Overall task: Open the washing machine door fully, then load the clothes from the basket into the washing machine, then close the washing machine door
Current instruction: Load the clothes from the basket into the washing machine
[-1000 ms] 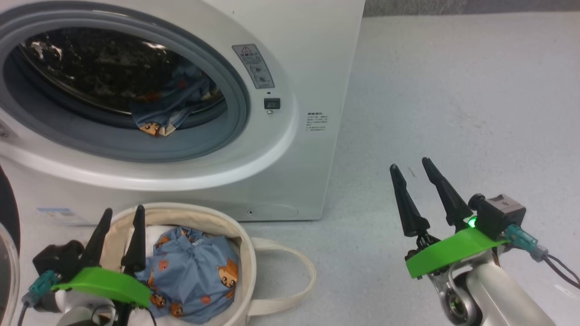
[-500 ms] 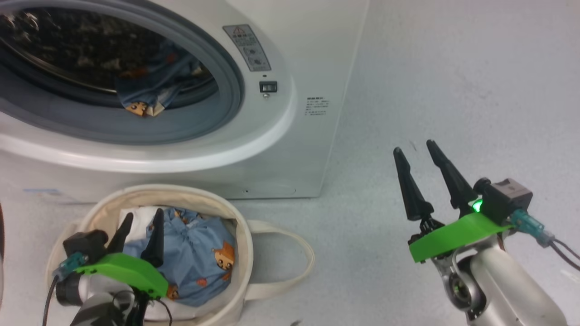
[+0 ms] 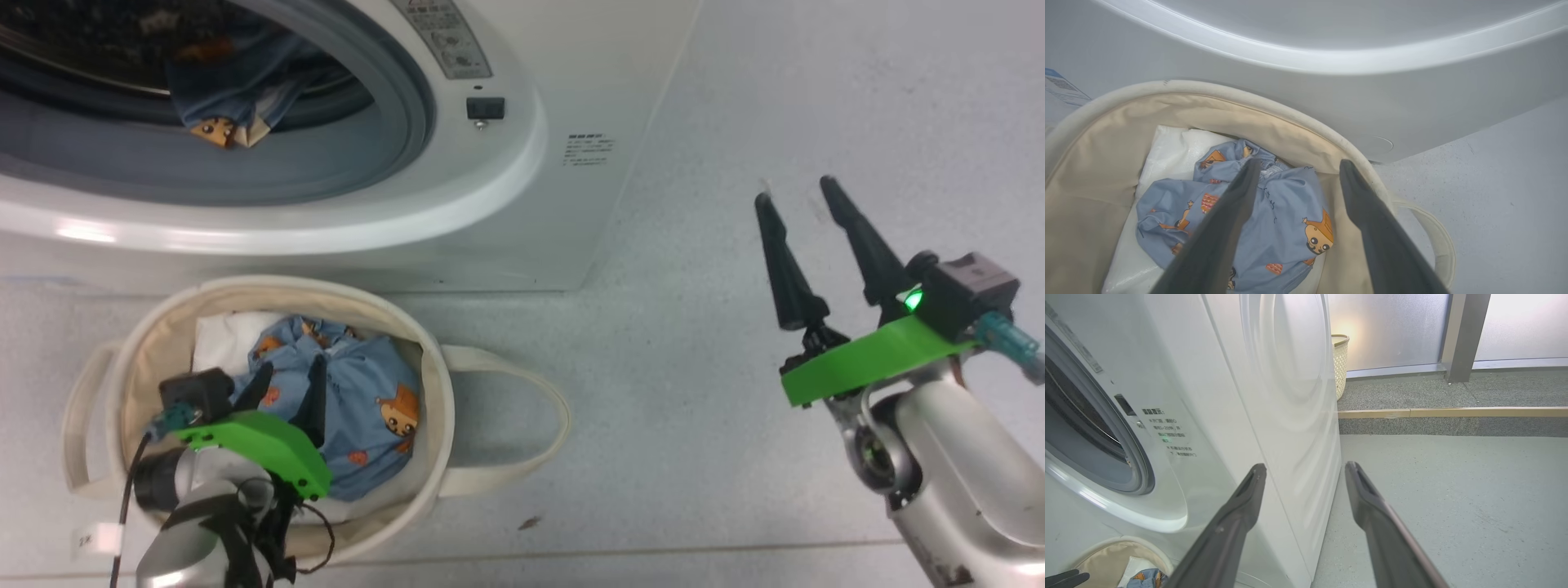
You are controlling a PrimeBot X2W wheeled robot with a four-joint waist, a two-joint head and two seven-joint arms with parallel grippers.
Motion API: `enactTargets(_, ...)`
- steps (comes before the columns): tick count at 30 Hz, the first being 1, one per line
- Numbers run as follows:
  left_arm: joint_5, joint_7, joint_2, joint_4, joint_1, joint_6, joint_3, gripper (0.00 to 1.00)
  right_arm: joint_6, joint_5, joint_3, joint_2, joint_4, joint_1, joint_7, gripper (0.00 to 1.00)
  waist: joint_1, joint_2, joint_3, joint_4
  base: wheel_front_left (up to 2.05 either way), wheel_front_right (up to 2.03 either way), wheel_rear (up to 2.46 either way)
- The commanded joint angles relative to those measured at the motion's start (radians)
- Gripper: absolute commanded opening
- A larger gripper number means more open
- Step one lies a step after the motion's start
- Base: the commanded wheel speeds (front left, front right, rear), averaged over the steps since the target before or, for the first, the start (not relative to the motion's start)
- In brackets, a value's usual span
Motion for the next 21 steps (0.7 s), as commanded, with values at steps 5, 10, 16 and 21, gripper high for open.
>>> enactTargets(5,-0.011,-0.012,0.008,0.066,-0.066,-0.006,-0.042,1.0,0.001,-0.003,-0.001,-0.034,-0.043,-0.029,-0.012,1.0,-0.0001,0.0,0.077,0.007,0.0,0.0,0.0)
enactTargets(10,-0.041,0.033,-0.004,0.139,-0.116,-0.006,-0.119,1.0,0.001,-0.012,0.007,-0.047,-0.052,-0.049,-0.012,1.0,-0.0001,0.0,0.125,-0.003,0.0,0.0,0.0)
enactTargets(16,-0.029,0.123,0.015,0.174,-0.155,-0.006,-0.22,1.0,0.001,-0.028,-0.004,-0.056,-0.079,-0.065,-0.012,1.0,-0.0001,0.0,0.18,-0.024,0.0,0.0,0.0)
enactTargets(21,0.056,0.181,0.043,0.19,-0.169,-0.006,-0.342,1.0,0.001,-0.039,-0.01,-0.052,-0.092,-0.073,-0.012,1.0,-0.0001,0.0,0.206,-0.041,0.0,0.0,0.0)
